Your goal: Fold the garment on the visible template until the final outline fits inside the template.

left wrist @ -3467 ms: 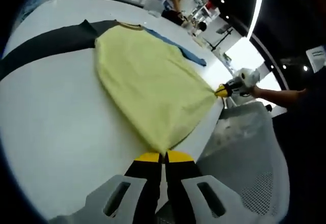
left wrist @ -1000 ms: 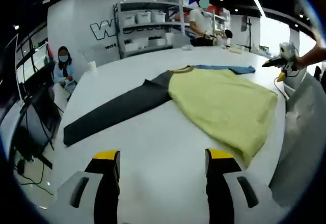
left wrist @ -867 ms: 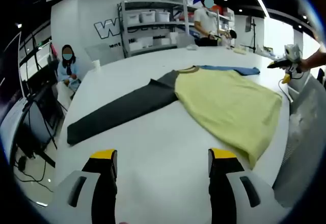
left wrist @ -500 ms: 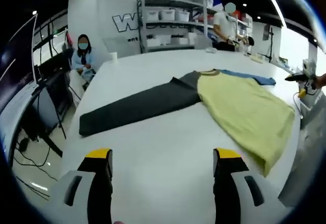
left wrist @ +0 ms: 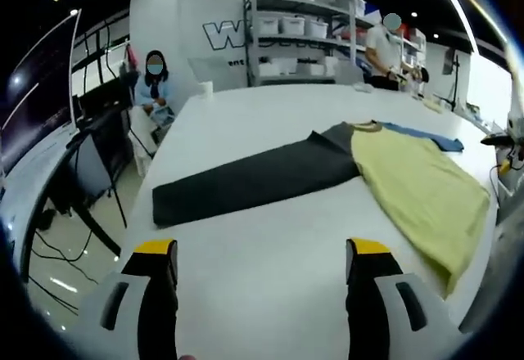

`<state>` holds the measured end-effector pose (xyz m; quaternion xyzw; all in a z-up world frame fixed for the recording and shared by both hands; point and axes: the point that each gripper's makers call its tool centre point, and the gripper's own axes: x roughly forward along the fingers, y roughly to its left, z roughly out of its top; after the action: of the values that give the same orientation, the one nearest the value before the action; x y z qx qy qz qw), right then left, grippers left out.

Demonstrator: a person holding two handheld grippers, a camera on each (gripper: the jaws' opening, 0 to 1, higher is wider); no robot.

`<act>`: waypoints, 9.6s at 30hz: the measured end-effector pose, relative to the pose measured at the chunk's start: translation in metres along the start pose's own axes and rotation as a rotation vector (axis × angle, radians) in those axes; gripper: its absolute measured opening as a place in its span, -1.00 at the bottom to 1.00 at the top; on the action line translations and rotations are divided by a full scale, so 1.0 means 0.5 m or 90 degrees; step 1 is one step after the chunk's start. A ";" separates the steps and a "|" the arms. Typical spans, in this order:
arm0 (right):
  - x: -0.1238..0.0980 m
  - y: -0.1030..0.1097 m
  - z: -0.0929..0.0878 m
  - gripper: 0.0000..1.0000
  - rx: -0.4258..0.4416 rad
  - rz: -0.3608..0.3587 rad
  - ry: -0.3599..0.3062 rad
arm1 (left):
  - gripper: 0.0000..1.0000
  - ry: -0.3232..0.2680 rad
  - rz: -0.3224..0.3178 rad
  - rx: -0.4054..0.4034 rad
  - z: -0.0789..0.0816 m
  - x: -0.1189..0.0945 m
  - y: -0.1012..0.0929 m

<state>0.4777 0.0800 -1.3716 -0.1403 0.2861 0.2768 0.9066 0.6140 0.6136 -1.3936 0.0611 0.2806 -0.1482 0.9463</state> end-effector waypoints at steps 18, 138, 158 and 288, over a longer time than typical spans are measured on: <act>-0.012 -0.004 -0.003 0.77 0.004 -0.012 0.012 | 0.58 0.009 0.041 -0.041 0.013 0.040 0.067; 0.006 0.000 0.030 0.85 0.018 -0.007 -0.018 | -0.99 0.024 0.031 -0.102 0.151 0.135 0.118; -0.013 -0.022 0.027 0.84 0.025 -0.024 -0.030 | -0.99 -0.021 -0.054 -0.117 0.244 0.107 -0.010; -0.047 -0.011 0.001 0.86 0.052 -0.035 -0.057 | -0.99 -0.021 -0.438 -0.021 0.357 0.193 -0.755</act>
<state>0.4650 0.0659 -1.3568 -0.0986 0.2525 0.2458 0.9306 0.6638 0.1966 -1.3098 -0.0550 0.2720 -0.4548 0.8462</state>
